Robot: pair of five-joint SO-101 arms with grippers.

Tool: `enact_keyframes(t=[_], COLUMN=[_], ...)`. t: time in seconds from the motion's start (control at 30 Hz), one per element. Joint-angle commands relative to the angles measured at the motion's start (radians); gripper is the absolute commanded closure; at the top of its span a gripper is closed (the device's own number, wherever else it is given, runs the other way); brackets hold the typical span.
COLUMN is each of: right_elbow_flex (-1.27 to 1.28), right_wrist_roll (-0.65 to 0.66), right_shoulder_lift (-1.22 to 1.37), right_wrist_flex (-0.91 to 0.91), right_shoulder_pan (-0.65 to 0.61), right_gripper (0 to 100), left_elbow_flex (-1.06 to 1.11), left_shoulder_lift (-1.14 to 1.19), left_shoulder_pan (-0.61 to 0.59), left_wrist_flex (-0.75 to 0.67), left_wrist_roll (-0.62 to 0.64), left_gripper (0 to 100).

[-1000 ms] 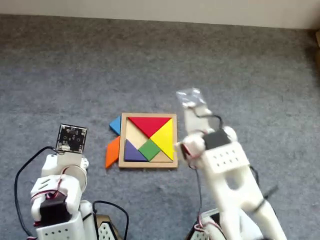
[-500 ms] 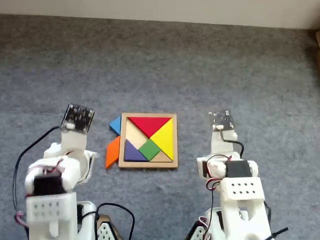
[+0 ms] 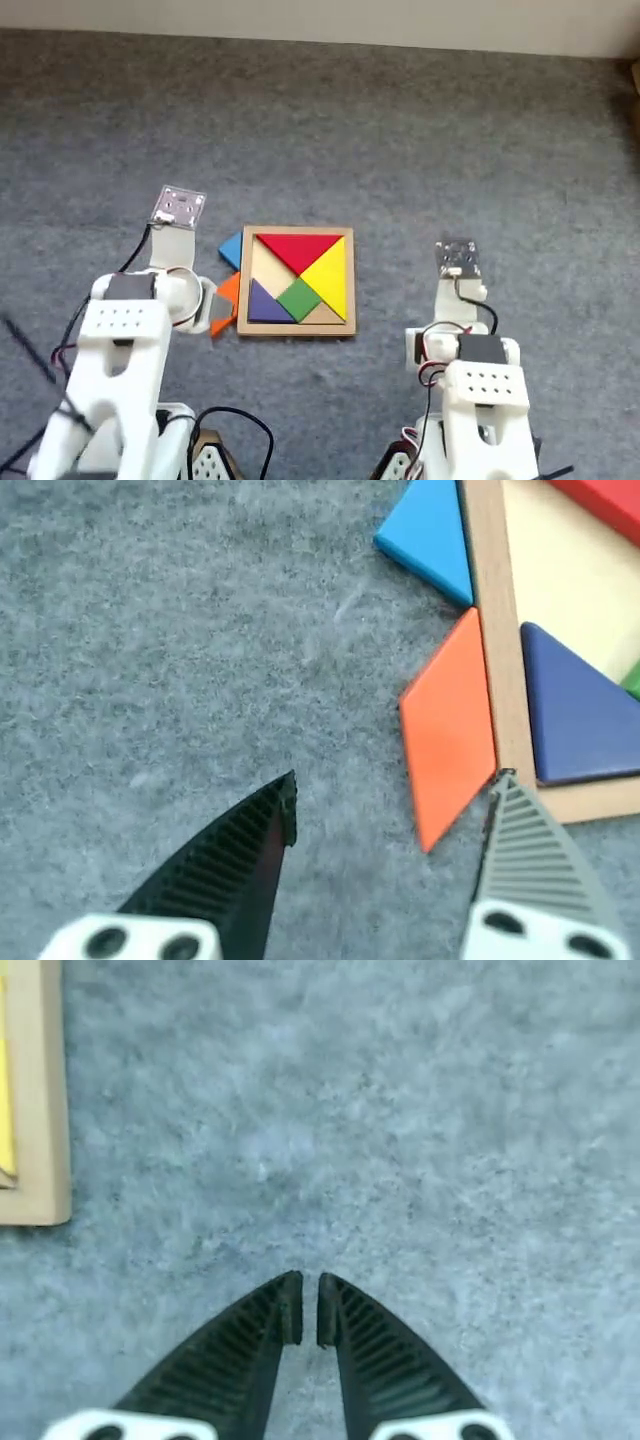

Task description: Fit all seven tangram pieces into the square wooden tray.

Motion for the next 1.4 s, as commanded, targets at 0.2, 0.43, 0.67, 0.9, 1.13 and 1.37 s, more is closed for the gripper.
enact_keyframes(t=[0.2, 0.43, 0.67, 0.9, 1.13, 1.37], right_elbow_flex=[0.045, 0.067, 0.148, 0.153, 0.153, 0.154], right_wrist_roll=[0.012, 0.012, 0.012, 0.012, 0.012, 0.015], right_shoulder_lift=[-0.025, -0.024, -0.025, -0.025, -0.025, -0.025], right_wrist_flex=[-0.079, -0.079, -0.189, -0.191, -0.191, -0.191], right_shoulder_pan=[0.013, 0.013, 0.013, 0.013, 0.013, 0.013], right_gripper=[96.2, 96.2, 96.2, 96.2, 96.2, 96.2], left_elbow_flex=[-0.053, -0.130, -0.239, -0.354, -0.306, -0.229], left_shoulder_lift=[0.243, 0.344, 0.409, 0.383, 0.386, 0.386], left_shoulder_pan=[0.021, 0.007, -0.082, -0.045, -0.025, -0.030], left_wrist_flex=[-0.226, -0.230, -0.216, -0.052, -0.068, -0.181], left_wrist_roll=[0.008, 0.009, 0.003, 0.008, 0.058, 0.066], left_gripper=[70, 70, 74, 74, 74, 74])
